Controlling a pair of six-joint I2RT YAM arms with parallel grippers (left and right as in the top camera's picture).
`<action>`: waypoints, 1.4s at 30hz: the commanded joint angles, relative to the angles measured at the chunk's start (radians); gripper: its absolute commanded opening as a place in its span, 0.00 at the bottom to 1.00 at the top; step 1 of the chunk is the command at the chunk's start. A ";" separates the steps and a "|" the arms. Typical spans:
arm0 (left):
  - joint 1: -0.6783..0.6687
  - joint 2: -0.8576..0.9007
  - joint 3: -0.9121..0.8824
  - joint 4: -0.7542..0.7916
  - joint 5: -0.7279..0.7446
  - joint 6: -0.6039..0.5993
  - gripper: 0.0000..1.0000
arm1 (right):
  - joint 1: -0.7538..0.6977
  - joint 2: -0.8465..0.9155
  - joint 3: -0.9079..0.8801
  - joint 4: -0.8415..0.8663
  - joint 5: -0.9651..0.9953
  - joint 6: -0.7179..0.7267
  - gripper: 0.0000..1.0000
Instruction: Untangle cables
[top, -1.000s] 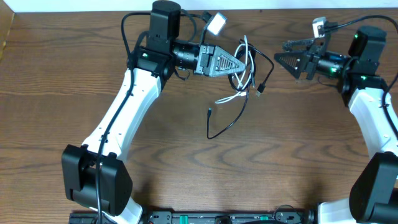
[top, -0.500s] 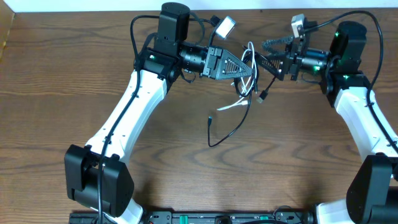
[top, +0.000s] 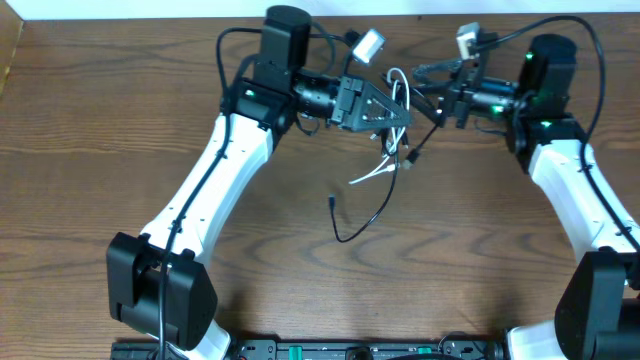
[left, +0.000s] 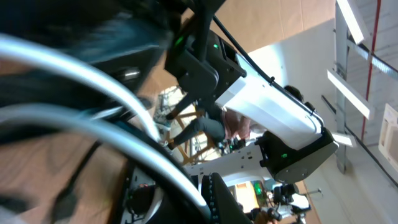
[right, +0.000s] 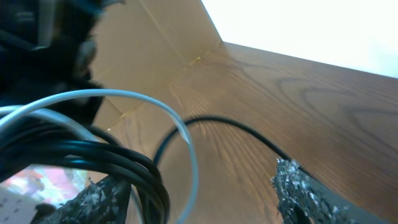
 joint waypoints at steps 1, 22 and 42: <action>-0.036 -0.022 0.014 0.005 0.021 -0.021 0.08 | 0.039 -0.020 0.010 -0.002 0.154 0.030 0.68; -0.042 -0.023 0.014 0.062 0.030 -0.134 0.08 | 0.044 -0.019 0.010 -0.332 0.867 0.384 0.44; 0.216 -0.023 0.013 0.125 -0.156 -0.014 0.08 | -0.124 -0.020 0.010 -0.899 1.048 0.163 0.01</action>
